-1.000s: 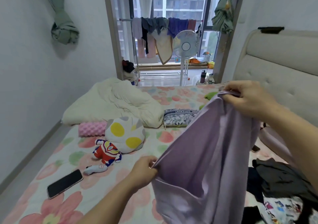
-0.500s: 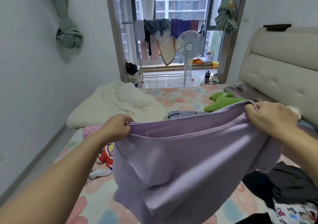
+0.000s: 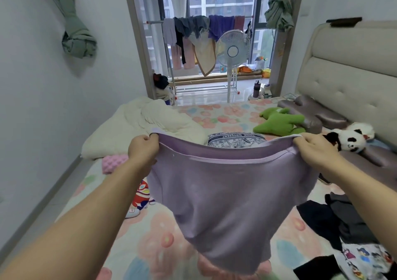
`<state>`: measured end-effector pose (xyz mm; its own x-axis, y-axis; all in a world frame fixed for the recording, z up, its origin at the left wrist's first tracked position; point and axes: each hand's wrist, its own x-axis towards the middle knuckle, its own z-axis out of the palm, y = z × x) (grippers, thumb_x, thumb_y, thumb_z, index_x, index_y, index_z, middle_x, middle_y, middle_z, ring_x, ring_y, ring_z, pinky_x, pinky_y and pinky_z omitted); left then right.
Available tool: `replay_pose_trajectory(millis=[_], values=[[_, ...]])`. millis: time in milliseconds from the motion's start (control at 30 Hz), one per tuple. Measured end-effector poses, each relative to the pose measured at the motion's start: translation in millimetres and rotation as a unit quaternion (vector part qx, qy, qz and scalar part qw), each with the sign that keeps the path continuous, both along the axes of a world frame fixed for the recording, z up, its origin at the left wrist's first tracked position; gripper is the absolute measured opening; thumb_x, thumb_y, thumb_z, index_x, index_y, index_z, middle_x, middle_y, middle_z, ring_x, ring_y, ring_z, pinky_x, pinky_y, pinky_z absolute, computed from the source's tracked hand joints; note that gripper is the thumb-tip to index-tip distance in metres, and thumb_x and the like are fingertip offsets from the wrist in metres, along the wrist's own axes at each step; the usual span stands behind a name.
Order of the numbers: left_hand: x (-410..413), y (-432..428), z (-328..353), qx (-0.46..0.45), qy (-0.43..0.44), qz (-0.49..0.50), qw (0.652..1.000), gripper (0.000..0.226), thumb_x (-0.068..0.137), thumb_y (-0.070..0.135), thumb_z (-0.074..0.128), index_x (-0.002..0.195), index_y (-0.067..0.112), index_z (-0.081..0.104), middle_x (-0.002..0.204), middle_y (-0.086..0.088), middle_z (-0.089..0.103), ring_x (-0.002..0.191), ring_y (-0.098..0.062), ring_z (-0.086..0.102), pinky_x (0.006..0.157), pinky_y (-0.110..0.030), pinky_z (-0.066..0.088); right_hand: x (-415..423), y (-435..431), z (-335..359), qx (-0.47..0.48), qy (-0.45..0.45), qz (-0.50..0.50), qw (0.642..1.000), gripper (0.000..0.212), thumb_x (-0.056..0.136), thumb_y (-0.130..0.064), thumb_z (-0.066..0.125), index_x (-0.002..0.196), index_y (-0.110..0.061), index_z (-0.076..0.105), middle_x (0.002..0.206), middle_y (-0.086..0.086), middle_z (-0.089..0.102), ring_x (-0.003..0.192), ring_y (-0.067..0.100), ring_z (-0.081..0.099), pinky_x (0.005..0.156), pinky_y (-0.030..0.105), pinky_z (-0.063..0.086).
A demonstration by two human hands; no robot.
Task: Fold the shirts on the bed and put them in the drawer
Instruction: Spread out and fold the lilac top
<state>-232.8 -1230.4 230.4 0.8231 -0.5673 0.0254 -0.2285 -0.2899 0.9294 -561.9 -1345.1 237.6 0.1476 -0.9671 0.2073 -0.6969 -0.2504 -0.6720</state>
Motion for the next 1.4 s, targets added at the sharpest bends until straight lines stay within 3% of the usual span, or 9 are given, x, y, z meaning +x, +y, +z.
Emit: replay_pose_trajectory(millis=[267,400,500,600,767,900,1033,1233,1400], values=[[-5.4,2.2,5.9,-0.136,0.092,0.028,0.986,0.021,0.091,0.006,0.036,0.076,0.009,0.050,0.080,-0.012,0.050,0.070,-0.025,0.051,0.065,-0.035,0.048,-3.3,10.0,-5.6,0.027,0.014,0.017,0.999,0.031,0.087,-0.016,0.050,0.056,-0.016,0.042,0.055,0.000,0.043,0.057,0.016,0.039,0.053,0.032,0.025],[-0.7,8.0,1.6,-0.061,-0.013,0.033,0.998,0.011,0.087,0.000,0.048,0.079,0.007,0.049,0.076,-0.010,0.050,0.053,-0.024,0.057,0.035,-0.020,0.048,-4.8,12.6,-11.3,-0.014,0.041,-0.002,0.999,0.012,0.082,-0.012,0.056,0.071,-0.010,0.060,0.067,0.007,0.059,0.070,0.026,0.052,0.060,0.032,0.035],[3.2,13.9,-4.6,0.039,-0.080,-0.004,0.996,0.009,0.084,0.001,0.051,0.078,0.007,0.053,0.079,-0.015,0.056,0.058,-0.028,0.058,0.050,-0.028,0.054,-4.0,14.7,-18.1,0.044,-0.043,0.013,0.998,0.016,0.082,-0.007,0.056,0.070,-0.015,0.064,0.060,0.003,0.055,0.059,0.019,0.046,0.052,0.028,0.030],[5.5,21.4,-12.6,0.068,0.030,-0.066,0.995,0.019,0.086,0.000,0.046,0.070,0.003,0.056,0.072,-0.015,0.054,0.061,-0.028,0.051,0.059,-0.033,0.048,-0.8,14.0,-20.8,0.134,-0.113,0.014,0.984,0.018,0.083,-0.005,0.053,0.070,-0.015,0.060,0.063,0.008,0.053,0.061,0.022,0.045,0.054,0.028,0.029],[2.0,27.0,-28.1,0.085,0.051,-0.082,0.992,0.032,0.084,-0.010,0.034,0.060,0.010,0.039,0.051,-0.005,0.037,0.049,-0.018,0.031,0.041,-0.019,0.027,-1.6,20.9,-19.6,0.102,0.027,0.096,0.990,0.007,0.086,-0.025,0.057,0.083,-0.020,0.054,0.079,-0.003,0.055,0.067,0.008,0.048,0.058,0.024,0.032],[4.2,35.2,-19.3,0.199,0.021,-0.179,0.963,0.017,0.082,-0.002,0.053,0.078,0.014,0.048,0.065,-0.010,0.046,0.051,-0.019,0.039,0.045,-0.021,0.029,-11.1,31.3,-2.8,0.203,0.078,0.289,0.932,0.055,0.073,-0.034,0.076,0.112,-0.040,0.037,0.105,-0.021,0.058,0.081,-0.015,0.055,0.069,0.004,0.037],[8.4,50.1,4.3,0.224,0.176,-0.401,0.871,0.017,0.077,0.022,0.074,0.086,0.020,0.060,0.085,-0.011,0.063,0.070,-0.022,0.056,0.055,-0.027,0.048,-11.8,31.0,3.7,0.087,0.224,0.347,0.907,0.020,0.081,-0.017,0.069,0.083,-0.030,0.054,0.087,-0.012,0.057,0.082,0.004,0.052,0.068,0.002,0.035],[12.9,63.0,2.3,0.315,0.076,-0.528,0.785,0.026,0.050,0.027,0.080,0.065,0.016,0.062,0.070,-0.010,0.049,0.069,-0.024,0.043,0.057,-0.029,0.032,-10.8,26.8,-6.4,0.110,-0.041,0.271,0.955,0.028,0.089,-0.004,0.056,0.065,-0.017,0.061,0.066,-0.006,0.053,0.066,0.004,0.044,0.061,0.021,0.032],[7.7,66.9,-12.3,0.312,-0.089,-0.425,0.845,0.009,0.067,0.019,0.055,0.060,0.013,0.055,0.067,-0.008,0.040,0.065,-0.021,0.039,0.061,-0.035,0.037,0.9,27.4,-10.6,0.066,-0.095,0.189,0.975,0.030,0.091,-0.002,0.049,0.069,-0.018,0.060,0.067,-0.001,0.053,0.067,0.012,0.043,0.058,0.024,0.031]])
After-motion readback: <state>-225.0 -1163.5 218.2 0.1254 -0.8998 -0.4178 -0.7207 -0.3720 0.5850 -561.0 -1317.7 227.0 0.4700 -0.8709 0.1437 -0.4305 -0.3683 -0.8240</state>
